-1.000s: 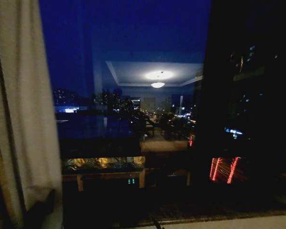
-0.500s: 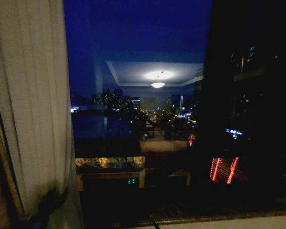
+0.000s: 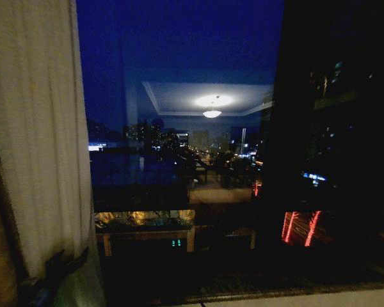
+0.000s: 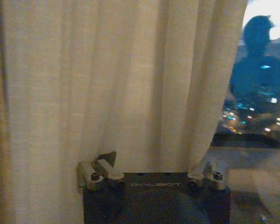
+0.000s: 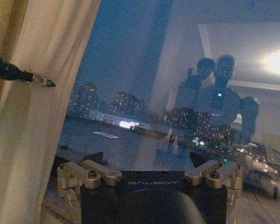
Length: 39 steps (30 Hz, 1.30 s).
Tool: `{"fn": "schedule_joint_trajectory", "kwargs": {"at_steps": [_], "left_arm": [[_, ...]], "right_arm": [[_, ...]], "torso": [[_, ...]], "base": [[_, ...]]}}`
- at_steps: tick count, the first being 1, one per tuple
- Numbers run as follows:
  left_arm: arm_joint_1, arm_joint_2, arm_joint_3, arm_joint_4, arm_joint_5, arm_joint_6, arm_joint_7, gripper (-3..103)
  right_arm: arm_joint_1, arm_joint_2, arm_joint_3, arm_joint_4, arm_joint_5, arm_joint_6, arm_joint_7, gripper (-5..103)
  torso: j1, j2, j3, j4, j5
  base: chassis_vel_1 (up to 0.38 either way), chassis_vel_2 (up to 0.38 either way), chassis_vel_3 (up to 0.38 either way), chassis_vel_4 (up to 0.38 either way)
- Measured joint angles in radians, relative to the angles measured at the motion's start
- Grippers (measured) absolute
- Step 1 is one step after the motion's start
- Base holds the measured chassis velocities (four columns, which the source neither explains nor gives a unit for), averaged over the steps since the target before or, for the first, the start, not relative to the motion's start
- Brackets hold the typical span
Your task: Open the curtains by pulling them apart, changing their state from closed to fully open.
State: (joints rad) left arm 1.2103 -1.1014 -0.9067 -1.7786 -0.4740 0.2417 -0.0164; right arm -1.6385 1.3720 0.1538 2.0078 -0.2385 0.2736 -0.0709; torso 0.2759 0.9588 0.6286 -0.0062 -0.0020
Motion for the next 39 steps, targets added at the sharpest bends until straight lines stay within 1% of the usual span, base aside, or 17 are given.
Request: {"fn": "schedule_joint_trajectory", "kwargs": {"at_steps": [1, 3, 4, 6, 7, 10, 11, 14, 17, 20, 27, 29, 30, 32, 33, 35, 39], "left_arm": [[-0.005, 0.001, 0.0, 0.001, 0.0, -0.001, -0.019, 78], [-0.018, -0.001, 0.006, 0.002, 0.001, 0.0, -0.08, 68], [-0.018, -0.001, 0.006, 0.002, 0.001, 0.0, -0.08, 68], [-0.032, -0.009, 0.021, -0.001, 0.013, 0.012, -0.167, 57], [-0.032, -0.009, 0.021, -0.001, 0.013, 0.012, -0.167, 57], [-0.055, -0.034, 0.038, -0.016, 0.028, 0.052, -0.296, 40], [-0.055, -0.034, 0.038, -0.016, 0.028, 0.052, -0.296, 40], [-0.08, -0.08, 0.02, -0.027, 0.047, 0.081, -0.327, 24], [-0.082, -0.094, 0.014, -0.032, 0.046, 0.085, -0.328, 19], [-0.101, -0.146, -0.009, -0.012, 0.045, 0.085, -0.33, 3], [-0.174, -0.216, -0.028, 0.06, 0.081, 0.064, -0.387, 0], [-0.213, -0.229, -0.038, 0.108, 0.11, 0.046, -0.452, 0], [-0.213, -0.229, -0.038, 0.108, 0.11, 0.046, -0.452, 0], [-0.243, -0.228, -0.06, 0.14, 0.119, 0.041, -0.562, 0], [-0.243, -0.228, -0.06, 0.14, 0.119, 0.041, -0.562, 0], [-0.276, -0.216, -0.089, 0.174, 0.134, 0.029, -0.68, 0], [-0.305, -0.2, -0.119, 0.203, 0.133, 0.018, -0.756, 0]], "right_arm": [[-0.002, 0.0, -0.002, 0.003, -0.005, 0.0, 0.0, 100], [-0.006, 0.0, -0.004, 0.008, -0.015, 0.001, 0.0, 100], [-0.006, 0.0, -0.004, 0.008, -0.015, 0.001, 0.0, 100], [-0.012, 0.0, -0.007, 0.012, -0.024, 0.002, 0.0, 100], [-0.012, 0.0, -0.007, 0.012, -0.024, 0.002, 0.0, 100], [-0.021, 0.0, -0.007, 0.014, -0.037, 0.008, -0.001, 100], [-0.021, 0.0, -0.007, 0.014, -0.037, 0.008, -0.001, 100], [-0.023, 0.0, -0.007, 0.014, -0.045, 0.01, -0.001, 100], [-0.023, 0.0, -0.007, 0.014, -0.046, 0.01, -0.001, 100], [-0.022, 0.0, -0.007, 0.015, -0.047, 0.01, -0.001, 100], [-0.016, 0.0, -0.007, 0.006, -0.048, 0.01, -0.003, 100], [-0.009, 0.0, -0.007, -0.002, -0.048, 0.01, -0.003, 100], [-0.009, 0.0, -0.007, -0.002, -0.048, 0.01, -0.003, 100], [-0.008, 0.0, -0.007, -0.005, -0.049, 0.01, -0.004, 100], [-0.008, 0.0, -0.007, -0.005, -0.049, 0.01, -0.004, 100], [-0.007, 0.0, -0.007, -0.008, -0.049, 0.01, -0.007, 100], [-0.007, 0.0, -0.007, -0.011, -0.049, 0.01, -0.01, 100]], "torso": [[0.0, 0.0, 0.0, -0.0001, 0.0], [0.0, 0.0, 0.0, -0.0001, 0.0004], [0.0, 0.0, 0.0, -0.0001, 0.0004], [0.0, 0.0, 0.0, -0.0001, 0.0003], [0.0, 0.0, 0.0, -0.0001, 0.0003], [0.0, 0.0, 0.0, -0.0001, 0.0002], [0.0, 0.0, 0.0, -0.0001, 0.0002], [0.0, 0.0, 0.0, -0.0005, 0.0003], [0.0, 0.0, 0.0, -0.0005, 0.0004], [0.0, 0.0, 0.0, -0.0007, 0.0009], [0.0, 0.0, 0.0, -0.0006, 0.0018], [0.0, 0.0, 0.0, -0.001, 0.0023], [0.0, 0.0, 0.0, -0.001, 0.0023], [0.0, 0.0, 0.0, -0.0006, 0.0024], [0.0, 0.0, 0.0, -0.0006, 0.0024], [0.0, 0.0, 0.0, -0.0003, 0.0024], [0.0, 0.0, 0.0, -0.0003, 0.0023]], "base": [[0.0, 0.0, 0.0, 0.0], [0.0, 0.0, 0.0, 0.0], [0.0, 0.0, 0.0, 0.0], [0.0, 0.0, 0.0, 0.0], [0.0, 0.0, 0.0, 0.0], [0.0, 0.0, 0.0, 0.0], [0.0, 0.0, 0.0, 0.0], [0.0, 0.0, 0.0, 0.0], [0.0, 0.0, 0.0, 0.0], [0.0, 0.0, 0.0, 0.0], [0.0, 0.0, 0.0, 0.0], [0.0, 0.0, 0.0, 0.0], [0.0, 0.0, 0.0, 0.0], [0.0, 0.0, 0.0, 0.0], [0.0, 0.0, 0.0, 0.0], [0.0, 0.0, 0.0, 0.0], [0.0, 0.0, 0.0, 0.0]]}}
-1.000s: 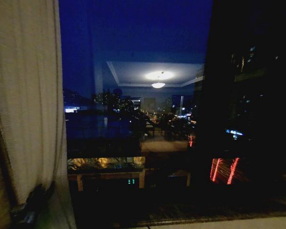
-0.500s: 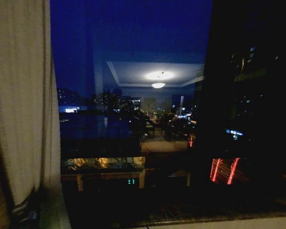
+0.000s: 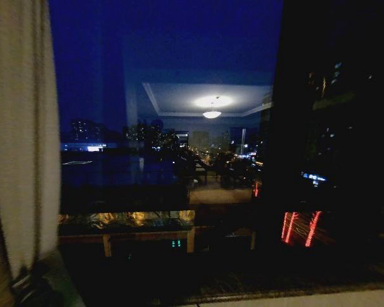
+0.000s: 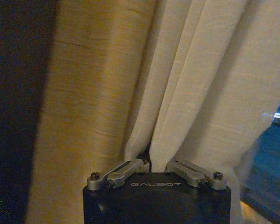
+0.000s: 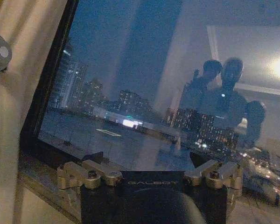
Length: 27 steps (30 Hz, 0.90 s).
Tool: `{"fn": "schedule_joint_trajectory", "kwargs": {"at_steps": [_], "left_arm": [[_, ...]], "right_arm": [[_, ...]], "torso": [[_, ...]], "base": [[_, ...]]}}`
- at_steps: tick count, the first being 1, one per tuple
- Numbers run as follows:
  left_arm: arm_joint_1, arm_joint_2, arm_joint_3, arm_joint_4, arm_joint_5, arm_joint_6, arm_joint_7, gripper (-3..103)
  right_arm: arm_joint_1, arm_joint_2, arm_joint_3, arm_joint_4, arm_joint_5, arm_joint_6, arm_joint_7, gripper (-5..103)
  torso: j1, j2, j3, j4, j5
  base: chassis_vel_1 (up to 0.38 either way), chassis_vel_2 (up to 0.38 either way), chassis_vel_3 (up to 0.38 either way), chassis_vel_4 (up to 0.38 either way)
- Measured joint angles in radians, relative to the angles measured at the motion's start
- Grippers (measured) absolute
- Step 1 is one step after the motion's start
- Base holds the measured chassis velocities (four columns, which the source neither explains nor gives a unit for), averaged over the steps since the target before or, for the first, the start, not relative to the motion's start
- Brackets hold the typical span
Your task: Open the curtains by pulling them apart, changing their state from closed to fully open.
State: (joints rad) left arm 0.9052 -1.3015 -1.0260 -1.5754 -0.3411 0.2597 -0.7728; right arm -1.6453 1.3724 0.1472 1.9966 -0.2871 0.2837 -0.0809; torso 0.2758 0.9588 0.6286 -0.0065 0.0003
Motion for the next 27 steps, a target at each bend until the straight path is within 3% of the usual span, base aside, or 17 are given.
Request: {"fn": "schedule_joint_trajectory", "kwargs": {"at_steps": [6, 10, 12, 13, 15, 16, 19, 21, 23, 25, 26, 27], "left_arm": [[0.009, 0.047, -0.06, 0.021, -0.034, -0.004, -0.038, 0], [0.035, 0.045, -0.053, -0.012, -0.032, 0.02, -0.013, 0], [0.077, 0.041, -0.037, -0.062, -0.013, 0.054, 0.096, -1], [0.077, 0.041, -0.037, -0.062, -0.013, 0.054, 0.096, -1], [0.132, 0.029, -0.013, -0.124, 0.024, 0.061, 0.255, 10], [0.16, 0.024, 0.005, -0.16, 0.033, 0.056, 0.314, 10], [0.204, 0.017, 0.032, -0.219, 0.03, 0.052, 0.394, 20], [0.261, 0.003, 0.072, -0.296, 0.023, 0.042, 0.53, 31], [0.268, -0.001, 0.08, -0.308, 0.023, 0.034, 0.562, 31], [0.288, -0.017, 0.1, -0.343, 0.011, 0.007, 0.687, 47], [0.288, -0.017, 0.1, -0.343, 0.011, 0.007, 0.687, 47], [0.298, -0.023, 0.102, -0.356, 0.01, 0.001, 0.73, 47]], "right_arm": [[-0.002, 0.0, 0.0, -0.004, -0.004, 0.002, -0.005, 100], [0.002, 0.0, 0.0, -0.003, -0.006, -0.003, -0.015, 100], [0.007, 0.001, 0.0, -0.004, -0.006, -0.005, -0.017, 100], [0.007, 0.001, 0.0, -0.004, -0.006, -0.005, -0.017, 100], [0.009, 0.002, 0.0, -0.005, -0.006, -0.008, -0.017, 100], [0.009, 0.002, 0.0, -0.006, -0.003, -0.011, -0.015, 100], [0.012, 0.002, 0.0, -0.006, 0.006, -0.019, -0.007, 100], [0.022, 0.003, -0.001, -0.002, 0.032, -0.036, 0.011, 100], [0.027, 0.003, -0.001, 0.0, 0.04, -0.038, 0.014, 100], [0.041, 0.004, -0.006, 0.003, 0.065, -0.048, 0.026, 100], [0.041, 0.004, -0.006, 0.003, 0.065, -0.048, 0.026, 100], [0.045, 0.005, -0.005, 0.003, 0.073, -0.052, 0.028, 100]], "torso": [[0.0, 0.0, 0.0, 0.0007, 0.0], [0.0, 0.0, 0.0, -0.001, -0.0004], [0.0, 0.0, 0.0, -0.0006, -0.0003], [0.0, 0.0, 0.0, -0.0006, -0.0003], [0.0, 0.0, 0.0, 0.0, -0.0005], [0.0, 0.0, 0.0, -0.0001, -0.0005], [0.0, 0.0, 0.0, -0.0003, -0.0004], [0.0, 0.0, 0.0, 0.0, 0.0002], [0.0, 0.0, 0.0, -0.0002, 0.0004], [0.0, 0.0, 0.0, -0.0006, 0.0007], [0.0, 0.0, 0.0, -0.0006, 0.0007], [0.0, 0.0, 0.0, -0.0006, 0.0013]], "base": [[0.0, 0.0, 0.0, 0.0], [0.0, 0.0, 0.0, 0.0], [0.0, 0.0, 0.0, 0.0], [0.0, 0.0, 0.0, 0.0], [0.0, 0.0, 0.0, 0.0], [0.0, 0.0, 0.0, 0.0], [0.0, 0.0, 0.0, 0.0], [0.0, 0.0, 0.0, 0.0], [0.0, 0.0, 0.0, 0.0], [0.0, 0.0, 0.0, 0.0], [0.0, 0.0, 0.0, 0.0], [0.0, 0.0, 0.0, 0.0]]}}
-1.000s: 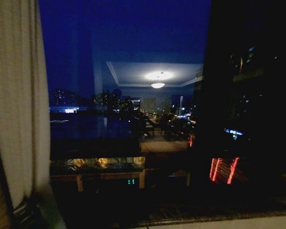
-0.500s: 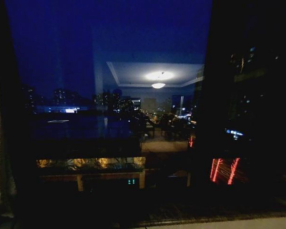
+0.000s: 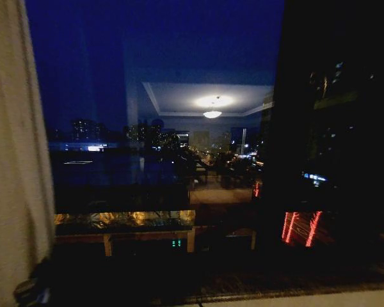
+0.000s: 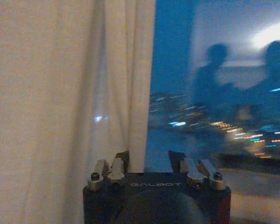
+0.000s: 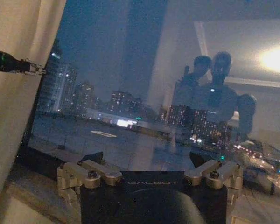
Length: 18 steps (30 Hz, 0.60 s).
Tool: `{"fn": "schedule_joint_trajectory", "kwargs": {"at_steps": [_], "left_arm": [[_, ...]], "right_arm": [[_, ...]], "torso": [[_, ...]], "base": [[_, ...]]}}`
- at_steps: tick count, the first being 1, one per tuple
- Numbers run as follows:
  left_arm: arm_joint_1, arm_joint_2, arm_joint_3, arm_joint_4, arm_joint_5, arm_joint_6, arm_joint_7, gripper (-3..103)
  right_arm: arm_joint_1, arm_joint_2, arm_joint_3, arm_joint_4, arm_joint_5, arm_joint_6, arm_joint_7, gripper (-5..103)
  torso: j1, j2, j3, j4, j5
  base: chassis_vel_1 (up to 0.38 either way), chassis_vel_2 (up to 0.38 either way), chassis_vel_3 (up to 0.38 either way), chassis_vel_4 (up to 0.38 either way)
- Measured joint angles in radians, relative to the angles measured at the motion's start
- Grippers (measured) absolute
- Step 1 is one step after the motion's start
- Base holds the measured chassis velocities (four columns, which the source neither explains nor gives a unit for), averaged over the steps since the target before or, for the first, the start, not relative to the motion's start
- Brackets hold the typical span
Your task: Open the curtains by pulling them apart, changing their state from closed to fully open.
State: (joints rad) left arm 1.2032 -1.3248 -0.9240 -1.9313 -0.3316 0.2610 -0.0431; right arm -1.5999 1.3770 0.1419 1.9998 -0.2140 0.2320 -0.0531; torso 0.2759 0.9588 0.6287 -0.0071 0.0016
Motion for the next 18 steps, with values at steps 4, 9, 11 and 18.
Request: {"fn": "schedule_joint_trajectory", "kwargs": {"at_steps": [4, 9, 11, 18], "left_arm": [[0.057, -0.035, 0.019, -0.04, 0.017, -0.015, 0.078, 64], [0.179, -0.094, 0.059, -0.108, 0.076, -0.036, 0.107, 85], [0.228, -0.132, 0.074, -0.144, 0.113, -0.043, 0.103, 90], [0.342, -0.227, 0.112, -0.252, 0.168, -0.06, 0.035, 100]], "right_arm": [[0.017, 0.002, 0.004, -0.002, 0.02, -0.01, 0.003, 100], [0.054, 0.001, 0.006, -0.008, 0.047, -0.04, 0.015, 100], [0.079, 0.001, 0.009, -0.012, 0.071, -0.063, 0.024, 100], [0.141, -0.001, 0.035, -0.028, 0.135, -0.117, 0.046, 100]], "torso": [[0.0, 0.0, 0.0, 0.0002, 0.0006], [0.0, 0.0, 0.0, 0.0006, -0.0009], [0.0, 0.0, 0.0, 0.0005, -0.0012], [0.0, 0.0, 0.0, 0.0004, -0.0013]], "base": [[0.0, 0.0, 0.0, 0.0], [0.0, 0.0, 0.0, 0.0], [0.0, 0.0, 0.0, 0.0], [0.0, 0.0, 0.0, 0.0]]}}
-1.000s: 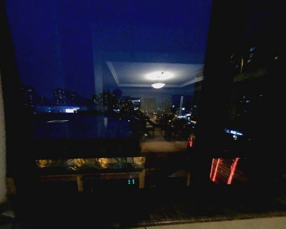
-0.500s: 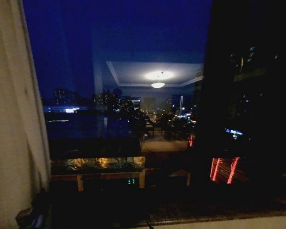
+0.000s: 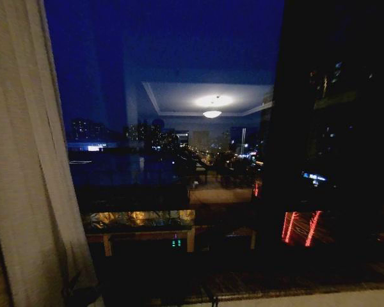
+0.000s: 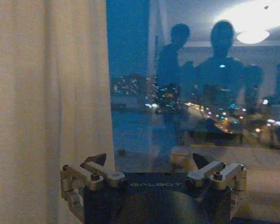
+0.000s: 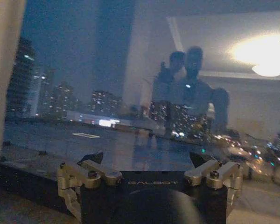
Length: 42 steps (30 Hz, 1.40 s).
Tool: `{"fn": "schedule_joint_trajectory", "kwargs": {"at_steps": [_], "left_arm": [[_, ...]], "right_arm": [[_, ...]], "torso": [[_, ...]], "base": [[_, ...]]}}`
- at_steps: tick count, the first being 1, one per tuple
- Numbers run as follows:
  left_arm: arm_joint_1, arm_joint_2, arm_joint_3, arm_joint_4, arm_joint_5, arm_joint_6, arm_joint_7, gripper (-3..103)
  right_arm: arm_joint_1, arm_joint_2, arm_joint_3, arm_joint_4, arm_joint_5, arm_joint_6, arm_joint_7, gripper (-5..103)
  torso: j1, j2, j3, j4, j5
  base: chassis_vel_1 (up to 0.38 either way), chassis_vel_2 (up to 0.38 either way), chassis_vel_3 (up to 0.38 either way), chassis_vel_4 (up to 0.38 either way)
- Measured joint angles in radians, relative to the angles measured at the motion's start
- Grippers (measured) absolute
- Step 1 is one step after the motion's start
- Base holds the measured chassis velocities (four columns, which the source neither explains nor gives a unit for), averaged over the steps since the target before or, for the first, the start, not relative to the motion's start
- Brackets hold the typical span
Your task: Open the curtains by pulling them apart, changing their state from closed to fully open.
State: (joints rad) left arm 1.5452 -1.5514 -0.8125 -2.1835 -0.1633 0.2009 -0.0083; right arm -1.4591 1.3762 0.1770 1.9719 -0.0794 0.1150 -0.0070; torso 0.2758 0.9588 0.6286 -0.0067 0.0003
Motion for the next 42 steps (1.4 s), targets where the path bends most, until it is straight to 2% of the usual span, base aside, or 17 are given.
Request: {"fn": "schedule_joint_trajectory", "kwargs": {"at_steps": [3, 7, 9, 10, 11, 12, 14, 16, 19, 22, 25, 26, 27, 30, 33, 42], "left_arm": [[0.017, -0.003, -0.002, -0.016, 0.003, -0.003, -0.01, 100], [0.059, 0.003, -0.035, -0.052, -0.015, 0.008, 0.001, 100], [0.087, 0.018, -0.055, -0.055, -0.035, 0.016, 0.062, 100], [0.087, 0.018, -0.055, -0.055, -0.035, 0.016, 0.062, 100], [0.097, 0.022, -0.056, -0.053, -0.04, 0.016, 0.087, 100], [0.097, 0.022, -0.056, -0.053, -0.04, 0.016, 0.087, 100], [0.113, 0.028, -0.044, -0.042, -0.045, 0.002, 0.109, 100], [0.116, 0.028, -0.04, -0.039, -0.045, -0.006, 0.11, 100], [0.12, 0.012, -0.015, -0.023, -0.056, -0.056, 0.107, 100], [0.117, 0.002, -0.004, -0.024, -0.068, -0.068, 0.079, 100], [0.1, -0.002, 0.024, -0.033, -0.082, -0.07, -0.001, 100], [0.1, -0.002, 0.024, -0.033, -0.082, -0.07, -0.001, 100], [0.092, -0.008, 0.033, -0.038, -0.082, -0.063, -0.021, 100], [0.089, -0.013, 0.047, -0.049, -0.074, -0.054, -0.03, 100], [0.089, -0.016, 0.055, -0.05, -0.062, -0.053, -0.03, 100], [0.077, -0.022, 0.074, -0.036, -0.03, -0.06, -0.03, 100]], "right_arm": [[0.014, 0.0, 0.009, -0.001, 0.016, -0.021, 0.004, 100], [0.053, -0.001, 0.049, 0.002, 0.032, -0.096, 0.023, 100], [0.064, -0.001, 0.079, 0.009, -0.006, -0.142, 0.09, 100], [0.064, -0.001, 0.079, 0.009, -0.006, -0.142, 0.09, 100], [0.064, -0.001, 0.091, 0.01, -0.038, -0.156, 0.142, 100], [0.064, -0.001, 0.091, 0.01, -0.038, -0.156, 0.142, 100], [0.063, -0.001, 0.111, 0.007, -0.074, -0.168, 0.22, 100], [0.061, -0.001, 0.118, 0.006, -0.079, -0.169, 0.235, 100], [0.061, -0.001, 0.159, -0.02, -0.056, -0.163, 0.273, 100], [0.077, -0.001, 0.179, -0.053, 0.006, -0.125, 0.255, 100], [0.1, -0.002, 0.214, -0.072, 0.09, -0.087, 0.137, 100], [0.1, -0.002, 0.214, -0.072, 0.09, -0.087, 0.137, 100], [0.111, -0.002, 0.222, -0.071, 0.119, -0.09, 0.097, 100], [0.121, -0.002, 0.256, -0.053, 0.137, -0.115, 0.034, 100], [0.122, -0.002, 0.267, -0.048, 0.141, -0.125, 0.006, 100], [0.122, -0.002, 0.268, -0.045, 0.148, -0.136, -0.018, 100]], "torso": [[0.0, 0.0, 0.0, 0.0, -0.0002], [0.0, 0.0, 0.0, 0.0003, -0.0003], [0.0, 0.0, 0.0, 0.0001, -0.0005], [0.0, 0.0, 0.0, 0.0001, -0.0005], [0.0, 0.0, 0.0, 0.0, -0.0005], [0.0, 0.0, 0.0, 0.0, -0.0005], [0.0, 0.0, 0.0, 0.0, -0.0005], [0.0, 0.0, 0.0, 0.0001, -0.0005], [0.0, 0.0, 0.0, -0.0001, -0.0006], [0.0, 0.0, 0.0, 0.0001, -0.0004], [0.0, 0.0, 0.0, -0.0001, -0.0005], [0.0, 0.0, 0.0, -0.0001, -0.0005], [0.0, 0.0, 0.0, 0.0001, -0.0004], [0.0, 0.0, 0.0, 0.0001, -0.0006], [0.0, 0.0, 0.0, -0.0001, -0.0005], [0.0, 0.0, 0.0, 0.0, -0.0006]], "base": [[0.0, 0.0, 0.0, 0.0], [0.0, 0.0, 0.0, 0.0], [0.0, 0.0, 0.0, 0.0], [0.0, 0.0, 0.0, 0.0], [0.0, 0.0, 0.0, 0.0], [0.0, 0.0, 0.0, 0.0], [0.0, 0.0, 0.0, 0.0], [0.0, 0.0, 0.0, 0.0], [0.0, 0.0, 0.0, 0.0], [0.0, 0.0, 0.0, 0.0], [0.0, 0.0, 0.0, 0.0], [0.0, 0.0, 0.0, 0.0], [0.0, 0.0, 0.0, 0.0], [0.0, 0.0, 0.0, 0.0], [0.0, 0.0, 0.0, 0.0], [-0.031, -0.034, 0.032, 0.022]]}}
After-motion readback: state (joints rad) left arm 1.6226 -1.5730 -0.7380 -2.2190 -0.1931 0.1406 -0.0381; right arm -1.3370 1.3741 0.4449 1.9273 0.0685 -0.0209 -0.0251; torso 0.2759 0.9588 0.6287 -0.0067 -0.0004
